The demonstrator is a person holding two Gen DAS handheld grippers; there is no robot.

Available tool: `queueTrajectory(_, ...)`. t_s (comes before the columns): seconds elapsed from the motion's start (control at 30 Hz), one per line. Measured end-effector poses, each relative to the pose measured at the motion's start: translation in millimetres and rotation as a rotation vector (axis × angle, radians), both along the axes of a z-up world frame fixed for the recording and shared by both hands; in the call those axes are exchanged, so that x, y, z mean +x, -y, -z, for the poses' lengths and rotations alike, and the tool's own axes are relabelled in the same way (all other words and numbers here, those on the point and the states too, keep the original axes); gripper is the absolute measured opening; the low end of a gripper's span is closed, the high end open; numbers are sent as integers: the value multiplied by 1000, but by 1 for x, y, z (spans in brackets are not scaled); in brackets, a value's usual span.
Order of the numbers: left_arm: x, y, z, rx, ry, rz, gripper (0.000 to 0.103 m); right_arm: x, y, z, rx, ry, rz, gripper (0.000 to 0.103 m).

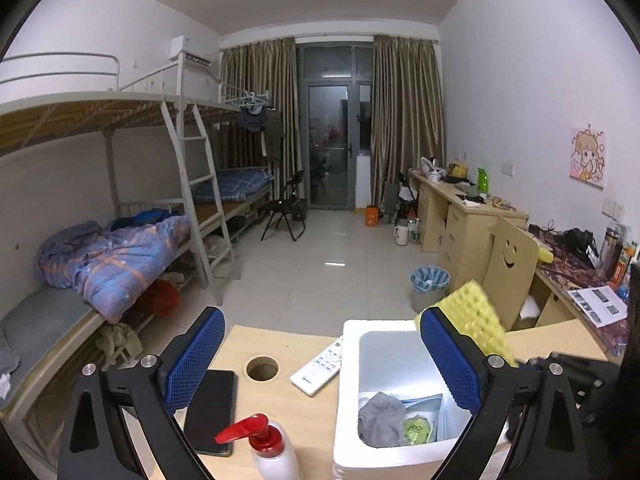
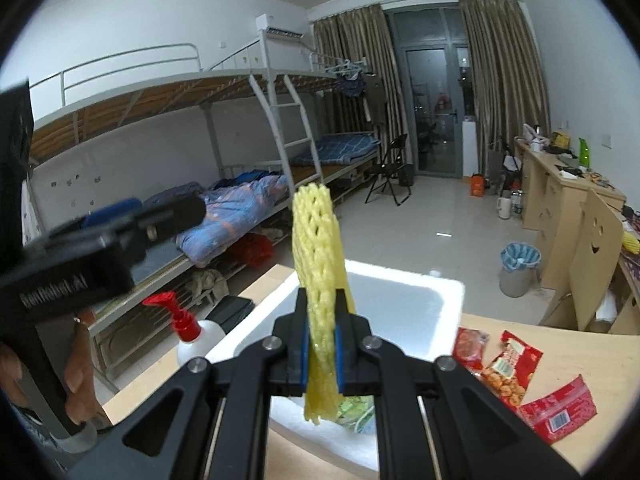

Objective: Organize soft objects
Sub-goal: 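Lower the yellow sponge into the foam box and open the right tool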

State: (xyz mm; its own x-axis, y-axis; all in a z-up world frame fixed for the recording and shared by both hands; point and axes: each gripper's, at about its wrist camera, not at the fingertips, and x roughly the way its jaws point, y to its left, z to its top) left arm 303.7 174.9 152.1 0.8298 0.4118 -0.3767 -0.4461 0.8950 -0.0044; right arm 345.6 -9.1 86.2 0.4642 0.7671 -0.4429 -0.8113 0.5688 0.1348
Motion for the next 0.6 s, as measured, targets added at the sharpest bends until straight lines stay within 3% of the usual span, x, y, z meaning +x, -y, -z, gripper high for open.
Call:
queueTrajectory(0.33, -5, 4, -1, -16, 13, 9, 98, 2, -14, 9, -52, -7, 2, 16)
queueTrajectory(0.37, -5, 4, -1, -16, 14, 8, 99, 2, -16, 8, -57, -5, 9, 25)
queueTrajectory(0.47, -6, 3, -2, -22, 19, 6, 98, 2, -16, 8, -61, 11, 32, 68)
queueTrajectory(0.5, -6, 2, -2, -24, 21, 3, 98, 2, -15, 7, -55, 19, 45, 76)
queueTrajectory(0.6, -8, 1, -3, -28, 22, 6, 98, -1, -11, 3, -43, 34, 48, 79)
